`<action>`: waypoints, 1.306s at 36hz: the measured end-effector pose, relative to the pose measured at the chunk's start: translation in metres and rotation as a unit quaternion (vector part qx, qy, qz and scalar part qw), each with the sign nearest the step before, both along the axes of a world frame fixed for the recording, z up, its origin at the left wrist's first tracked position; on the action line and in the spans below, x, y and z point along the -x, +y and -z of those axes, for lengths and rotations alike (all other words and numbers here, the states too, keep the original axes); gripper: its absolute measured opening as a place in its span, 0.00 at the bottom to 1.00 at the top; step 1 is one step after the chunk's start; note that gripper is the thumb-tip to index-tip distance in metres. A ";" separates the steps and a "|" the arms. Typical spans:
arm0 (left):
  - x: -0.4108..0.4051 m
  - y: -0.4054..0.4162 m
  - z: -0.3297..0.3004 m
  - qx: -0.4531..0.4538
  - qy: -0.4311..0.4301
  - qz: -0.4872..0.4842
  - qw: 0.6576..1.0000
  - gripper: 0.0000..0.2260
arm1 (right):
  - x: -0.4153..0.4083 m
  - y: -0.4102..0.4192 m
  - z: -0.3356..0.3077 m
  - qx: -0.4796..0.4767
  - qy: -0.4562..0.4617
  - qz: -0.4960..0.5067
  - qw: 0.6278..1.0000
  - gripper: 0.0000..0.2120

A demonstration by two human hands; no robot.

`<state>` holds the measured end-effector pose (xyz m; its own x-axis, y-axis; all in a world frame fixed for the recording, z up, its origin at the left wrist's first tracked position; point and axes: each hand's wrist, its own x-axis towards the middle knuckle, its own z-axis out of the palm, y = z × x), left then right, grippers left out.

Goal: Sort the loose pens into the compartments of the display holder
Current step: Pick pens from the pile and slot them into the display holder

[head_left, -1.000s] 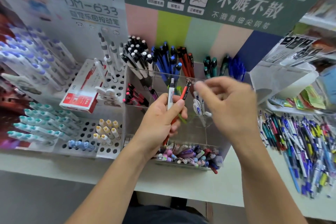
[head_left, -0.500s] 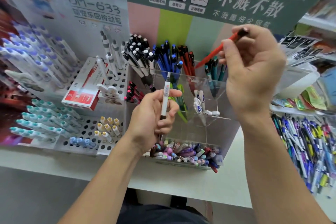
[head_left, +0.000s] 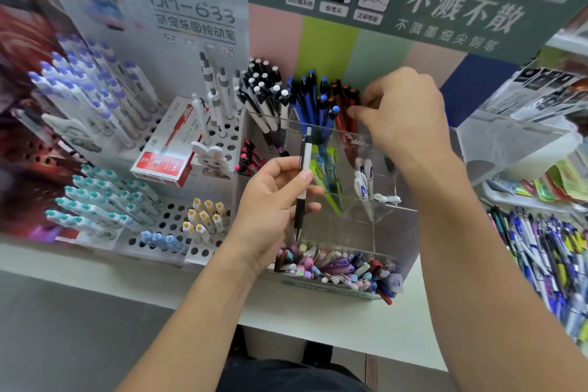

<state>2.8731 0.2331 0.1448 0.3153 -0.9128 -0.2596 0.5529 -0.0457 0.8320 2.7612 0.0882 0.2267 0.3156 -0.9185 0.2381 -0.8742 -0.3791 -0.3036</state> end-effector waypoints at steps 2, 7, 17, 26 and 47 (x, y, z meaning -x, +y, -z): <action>0.000 0.000 -0.001 0.009 -0.006 -0.008 1.000 0.06 | 0.004 0.011 0.001 0.041 -0.065 0.003 0.997 0.13; 0.001 -0.004 -0.001 0.038 -0.063 -0.044 0.996 0.08 | 0.002 0.067 0.013 -0.110 -0.261 -0.054 0.957 0.09; -0.034 -0.005 -0.020 0.050 -0.453 -0.230 0.860 0.18 | -0.010 0.061 0.009 -0.154 -0.503 -0.112 0.843 0.04; -0.068 -0.051 -0.038 -0.067 -0.610 -0.156 0.774 0.49 | -0.056 0.014 -0.007 -0.068 -0.323 -0.136 0.934 0.04; -0.096 -0.058 -0.035 0.026 -0.558 -0.120 0.820 0.29 | -0.078 -0.001 -0.024 -0.074 -0.060 -0.146 0.985 0.08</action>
<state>2.9695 0.1754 0.1800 0.5020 -0.7905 0.3509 -0.5676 0.0050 0.8233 2.8390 0.0872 0.2512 0.5485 -0.8206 0.1606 -0.6899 -0.5526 -0.4677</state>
